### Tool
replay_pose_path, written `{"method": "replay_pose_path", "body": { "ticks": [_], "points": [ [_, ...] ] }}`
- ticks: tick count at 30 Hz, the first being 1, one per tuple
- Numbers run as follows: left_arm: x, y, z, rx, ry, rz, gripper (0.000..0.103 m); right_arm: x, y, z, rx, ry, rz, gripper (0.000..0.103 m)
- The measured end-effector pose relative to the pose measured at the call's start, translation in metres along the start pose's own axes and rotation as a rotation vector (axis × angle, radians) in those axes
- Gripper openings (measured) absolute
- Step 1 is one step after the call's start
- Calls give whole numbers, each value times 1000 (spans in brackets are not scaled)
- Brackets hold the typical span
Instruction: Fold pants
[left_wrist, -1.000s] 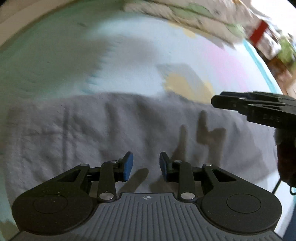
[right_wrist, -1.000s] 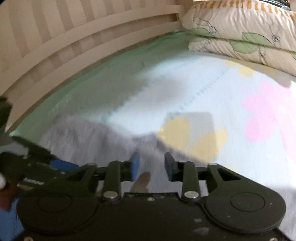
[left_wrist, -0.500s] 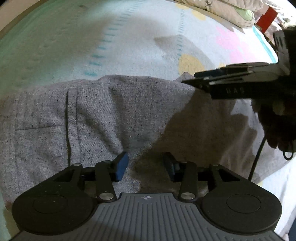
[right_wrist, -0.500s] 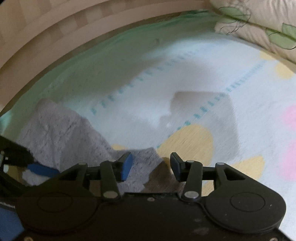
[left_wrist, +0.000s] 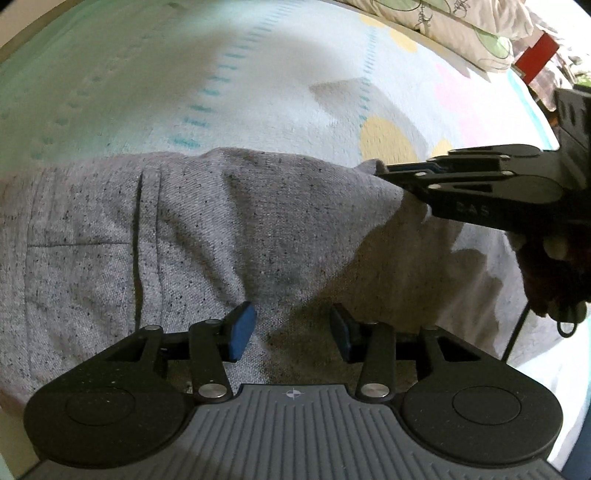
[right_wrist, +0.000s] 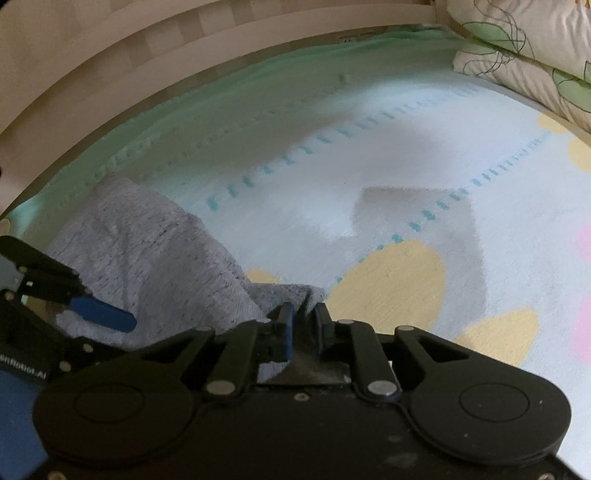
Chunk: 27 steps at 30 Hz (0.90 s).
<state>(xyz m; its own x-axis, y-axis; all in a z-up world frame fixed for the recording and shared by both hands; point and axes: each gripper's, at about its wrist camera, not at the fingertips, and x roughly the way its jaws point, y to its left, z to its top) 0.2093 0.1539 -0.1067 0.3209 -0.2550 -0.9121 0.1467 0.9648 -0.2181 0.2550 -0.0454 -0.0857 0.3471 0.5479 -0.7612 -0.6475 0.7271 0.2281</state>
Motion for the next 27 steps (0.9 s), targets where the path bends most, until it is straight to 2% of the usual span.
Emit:
{"method": "replay_pose_path", "body": {
  "ticks": [2, 3, 5, 6, 9, 11, 13, 19, 21, 24, 27],
  "points": [
    [0, -1, 0, 2, 0, 2, 44, 5, 1, 2, 5, 16, 13, 16],
    [0, -1, 0, 2, -1, 2, 44, 7, 0, 2, 7, 15, 17, 7],
    [-1, -2, 1, -1, -2, 1, 44, -1, -2, 1, 36, -3, 54, 3],
    [0, -2, 0, -2, -4, 0, 44, -6, -3, 1, 52, -26, 60, 2],
    [0, -4, 0, 4, -8, 1, 44, -28, -19, 10, 133, -159, -37, 2],
    [-1, -6, -1, 15, -10, 7, 44, -28, -39, 19, 228, -193, -23, 1],
    [-1, -9, -2, 23, -12, 14, 44, -18, -42, 27, 221, -183, -54, 1],
    [1, -17, -4, 48, -19, 37, 44, 26, -25, 25, 120, -60, -160, 3],
    [-3, -21, -6, 56, -41, 45, 44, 14, -24, 25, 137, -103, -191, 9],
    [-13, -31, -10, 91, -93, 66, 44, -25, -16, 17, 160, -188, -193, 11],
    [-21, -48, -18, 126, -114, 29, 44, -61, 4, -4, 114, -214, -183, 11]
  ]
}}
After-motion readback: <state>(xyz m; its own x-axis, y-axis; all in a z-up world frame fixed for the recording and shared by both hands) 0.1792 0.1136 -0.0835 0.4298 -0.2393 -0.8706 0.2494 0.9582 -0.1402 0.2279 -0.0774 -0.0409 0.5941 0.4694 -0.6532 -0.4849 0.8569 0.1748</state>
